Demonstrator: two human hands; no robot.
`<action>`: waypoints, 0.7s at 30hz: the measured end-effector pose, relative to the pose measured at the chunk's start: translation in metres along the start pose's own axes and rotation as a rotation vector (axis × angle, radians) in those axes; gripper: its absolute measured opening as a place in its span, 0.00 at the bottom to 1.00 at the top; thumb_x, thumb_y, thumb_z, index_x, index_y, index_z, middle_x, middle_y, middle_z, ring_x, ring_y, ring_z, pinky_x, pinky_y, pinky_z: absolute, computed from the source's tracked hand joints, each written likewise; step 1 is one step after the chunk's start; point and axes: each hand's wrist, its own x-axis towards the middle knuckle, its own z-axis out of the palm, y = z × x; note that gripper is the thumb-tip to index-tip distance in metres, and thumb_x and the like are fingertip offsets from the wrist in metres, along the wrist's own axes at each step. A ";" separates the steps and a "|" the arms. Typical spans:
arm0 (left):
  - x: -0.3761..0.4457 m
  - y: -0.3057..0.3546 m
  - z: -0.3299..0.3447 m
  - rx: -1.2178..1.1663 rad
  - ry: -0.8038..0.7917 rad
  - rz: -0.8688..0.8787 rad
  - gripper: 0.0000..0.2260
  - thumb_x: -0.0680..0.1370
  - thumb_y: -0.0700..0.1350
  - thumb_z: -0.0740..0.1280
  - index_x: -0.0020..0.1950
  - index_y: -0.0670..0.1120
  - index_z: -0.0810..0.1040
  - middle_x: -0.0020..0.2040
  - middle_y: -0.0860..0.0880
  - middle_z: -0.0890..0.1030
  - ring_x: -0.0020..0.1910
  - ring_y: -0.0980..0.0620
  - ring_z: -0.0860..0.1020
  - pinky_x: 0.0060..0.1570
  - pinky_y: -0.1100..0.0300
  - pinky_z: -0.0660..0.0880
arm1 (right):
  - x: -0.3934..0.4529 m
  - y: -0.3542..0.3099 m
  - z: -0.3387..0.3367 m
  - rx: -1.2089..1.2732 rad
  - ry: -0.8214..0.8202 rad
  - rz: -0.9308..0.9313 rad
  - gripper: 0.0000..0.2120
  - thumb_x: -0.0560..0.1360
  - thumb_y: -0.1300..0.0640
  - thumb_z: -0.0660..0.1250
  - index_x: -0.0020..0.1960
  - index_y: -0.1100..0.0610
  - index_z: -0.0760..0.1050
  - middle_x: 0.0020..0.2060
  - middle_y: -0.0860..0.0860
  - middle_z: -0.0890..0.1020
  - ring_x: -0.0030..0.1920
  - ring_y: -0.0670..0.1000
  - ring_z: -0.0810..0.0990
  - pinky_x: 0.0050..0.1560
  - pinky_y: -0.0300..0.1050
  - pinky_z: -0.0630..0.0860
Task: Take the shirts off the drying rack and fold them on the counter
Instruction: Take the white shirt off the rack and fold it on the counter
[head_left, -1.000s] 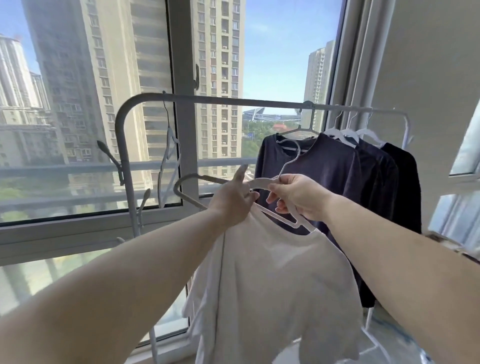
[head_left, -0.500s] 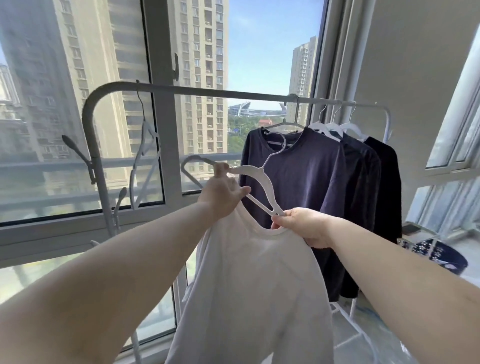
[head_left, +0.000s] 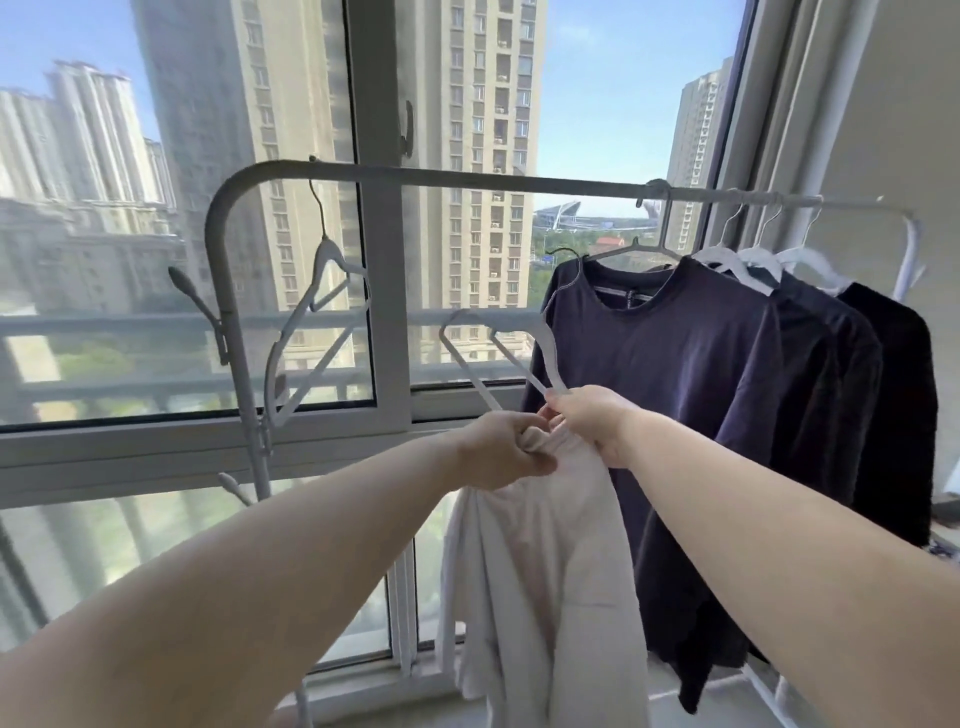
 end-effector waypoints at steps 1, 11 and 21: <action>0.000 0.000 -0.001 0.026 -0.032 0.002 0.12 0.75 0.46 0.70 0.59 0.52 0.76 0.44 0.51 0.74 0.41 0.53 0.72 0.40 0.65 0.69 | 0.004 -0.001 -0.001 -0.016 0.000 0.001 0.20 0.82 0.48 0.55 0.41 0.60 0.76 0.37 0.55 0.79 0.41 0.55 0.76 0.46 0.48 0.72; -0.009 -0.023 -0.017 0.226 -0.026 -0.112 0.03 0.80 0.48 0.62 0.47 0.51 0.74 0.43 0.49 0.76 0.38 0.50 0.76 0.39 0.58 0.75 | 0.020 -0.048 -0.017 0.023 0.085 0.014 0.17 0.83 0.53 0.49 0.42 0.60 0.69 0.29 0.54 0.68 0.24 0.53 0.79 0.36 0.47 0.75; -0.007 -0.015 -0.087 0.094 0.587 -0.159 0.14 0.80 0.47 0.61 0.35 0.46 0.64 0.33 0.51 0.68 0.31 0.54 0.67 0.31 0.61 0.63 | 0.002 -0.101 0.025 -0.275 0.082 -0.229 0.05 0.79 0.63 0.55 0.51 0.58 0.69 0.32 0.53 0.69 0.28 0.50 0.68 0.27 0.43 0.67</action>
